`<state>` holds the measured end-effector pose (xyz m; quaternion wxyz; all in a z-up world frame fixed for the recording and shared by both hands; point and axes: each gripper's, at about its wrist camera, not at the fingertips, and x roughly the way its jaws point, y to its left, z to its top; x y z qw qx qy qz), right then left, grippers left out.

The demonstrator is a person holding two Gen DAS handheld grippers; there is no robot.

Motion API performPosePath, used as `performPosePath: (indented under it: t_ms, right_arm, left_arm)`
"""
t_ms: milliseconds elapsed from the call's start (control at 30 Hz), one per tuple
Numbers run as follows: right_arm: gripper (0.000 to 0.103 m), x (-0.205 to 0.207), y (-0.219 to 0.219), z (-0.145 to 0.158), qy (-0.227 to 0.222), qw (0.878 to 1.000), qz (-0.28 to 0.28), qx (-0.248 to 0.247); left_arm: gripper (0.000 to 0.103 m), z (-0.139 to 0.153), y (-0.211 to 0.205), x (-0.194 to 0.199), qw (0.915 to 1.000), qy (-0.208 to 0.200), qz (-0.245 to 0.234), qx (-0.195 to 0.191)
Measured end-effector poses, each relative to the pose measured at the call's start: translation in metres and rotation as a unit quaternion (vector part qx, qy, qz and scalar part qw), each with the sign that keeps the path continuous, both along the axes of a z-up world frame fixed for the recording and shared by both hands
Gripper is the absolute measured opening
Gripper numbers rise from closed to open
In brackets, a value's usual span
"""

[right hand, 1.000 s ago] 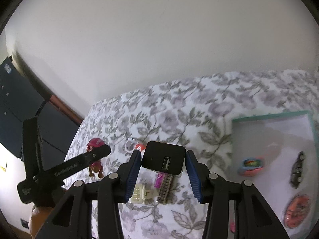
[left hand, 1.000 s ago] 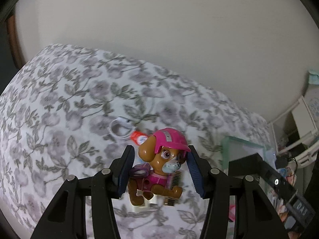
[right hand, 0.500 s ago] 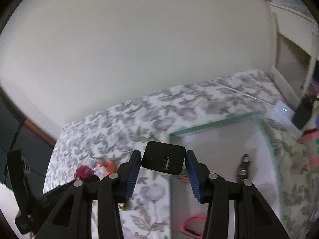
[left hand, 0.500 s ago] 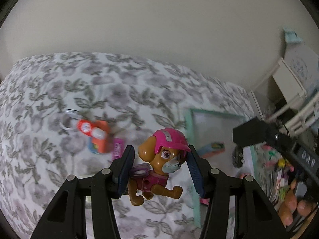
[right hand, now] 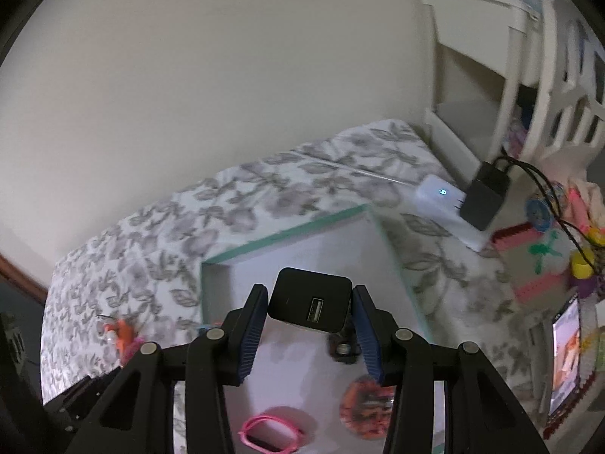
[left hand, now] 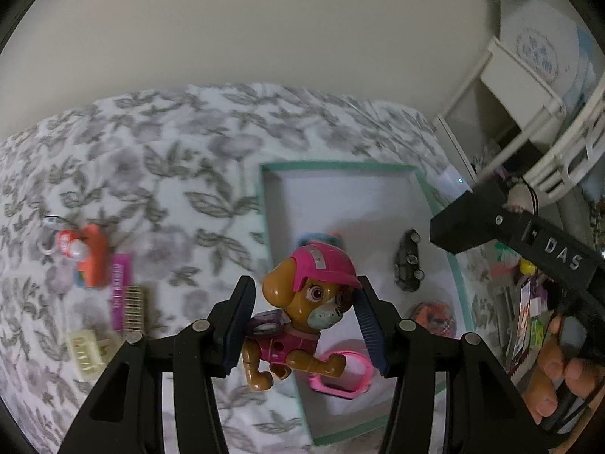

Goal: Organize rigid objects
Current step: 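Lift and carry the puppy figure and black charger over the tray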

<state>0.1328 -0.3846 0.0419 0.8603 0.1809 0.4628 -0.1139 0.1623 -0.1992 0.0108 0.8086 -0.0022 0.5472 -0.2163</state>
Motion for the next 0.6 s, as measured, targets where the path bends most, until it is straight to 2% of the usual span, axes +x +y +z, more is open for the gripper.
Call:
performPosePath:
  t_ms: [267,467,600]
  right_arm:
    - [0.048,-0.005,-0.026,-0.014,0.021,1.000,-0.021,-0.010]
    - [0.048,-0.004,-0.032,-0.026,0.039,0.999,-0.019,-0.017]
    - [0.048,-0.001,-0.032,-0.033,0.049,0.999,-0.016,-0.019]
  left_arm:
    - [0.055,-0.030,-0.021,0.006,0.9997,0.023,-0.003,0.008]
    - [0.055,-0.047,-0.022,0.017,0.9994,0.032,0.006,-0.015]
    - [0.055,-0.053,-0.023,0.021,0.9994,0.030,0.010,-0.017]
